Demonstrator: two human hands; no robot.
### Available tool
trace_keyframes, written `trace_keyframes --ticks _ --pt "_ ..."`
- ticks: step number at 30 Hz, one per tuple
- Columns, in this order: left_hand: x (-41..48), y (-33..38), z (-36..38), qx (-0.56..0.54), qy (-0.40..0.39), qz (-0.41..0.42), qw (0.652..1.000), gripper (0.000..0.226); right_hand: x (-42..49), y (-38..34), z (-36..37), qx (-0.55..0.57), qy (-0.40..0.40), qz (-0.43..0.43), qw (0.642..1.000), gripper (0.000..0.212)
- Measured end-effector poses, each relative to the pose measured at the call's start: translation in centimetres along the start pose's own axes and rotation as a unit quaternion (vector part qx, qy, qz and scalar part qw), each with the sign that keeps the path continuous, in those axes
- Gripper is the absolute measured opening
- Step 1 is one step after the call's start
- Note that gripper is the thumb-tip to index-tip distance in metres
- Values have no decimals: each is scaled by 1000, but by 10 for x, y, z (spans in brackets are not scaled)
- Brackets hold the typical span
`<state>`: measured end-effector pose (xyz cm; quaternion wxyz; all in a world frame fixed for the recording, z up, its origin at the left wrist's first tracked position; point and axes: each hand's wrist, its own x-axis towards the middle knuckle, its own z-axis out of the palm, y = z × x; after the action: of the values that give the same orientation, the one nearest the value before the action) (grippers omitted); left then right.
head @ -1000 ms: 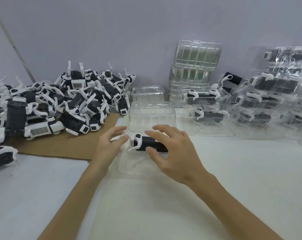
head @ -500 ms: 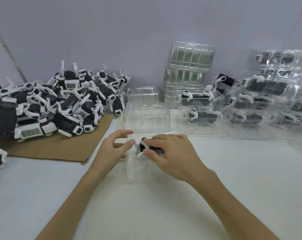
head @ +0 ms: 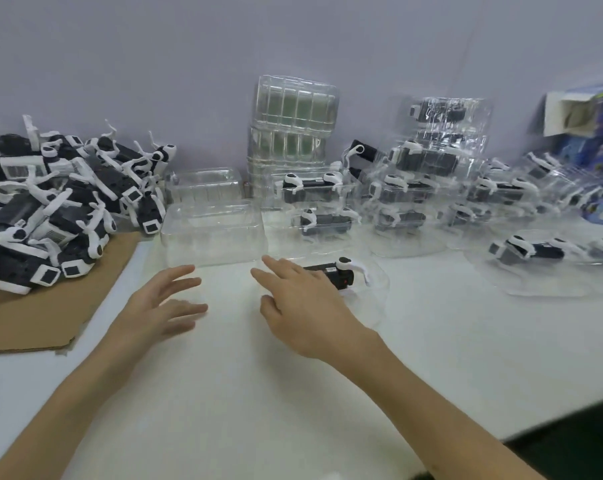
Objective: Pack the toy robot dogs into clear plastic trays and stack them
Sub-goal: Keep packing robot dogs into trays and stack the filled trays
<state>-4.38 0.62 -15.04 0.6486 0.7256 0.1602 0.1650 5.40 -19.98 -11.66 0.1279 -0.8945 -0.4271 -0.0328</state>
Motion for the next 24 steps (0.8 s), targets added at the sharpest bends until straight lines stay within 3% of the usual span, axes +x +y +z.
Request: trace_keyframes --ticks 6,13,24 --pt "2 -2 -1 6 26 -7 1000 38 -21 82 -24 -19 26 101 994 48" --pt "3 -3 0 16 31 -6 999 35 -53 167 -45 -9 130 220 967 36" --pt "1 0 3 15 56 -23 998 32 -87 242 -66 -14 185 242 952 32"
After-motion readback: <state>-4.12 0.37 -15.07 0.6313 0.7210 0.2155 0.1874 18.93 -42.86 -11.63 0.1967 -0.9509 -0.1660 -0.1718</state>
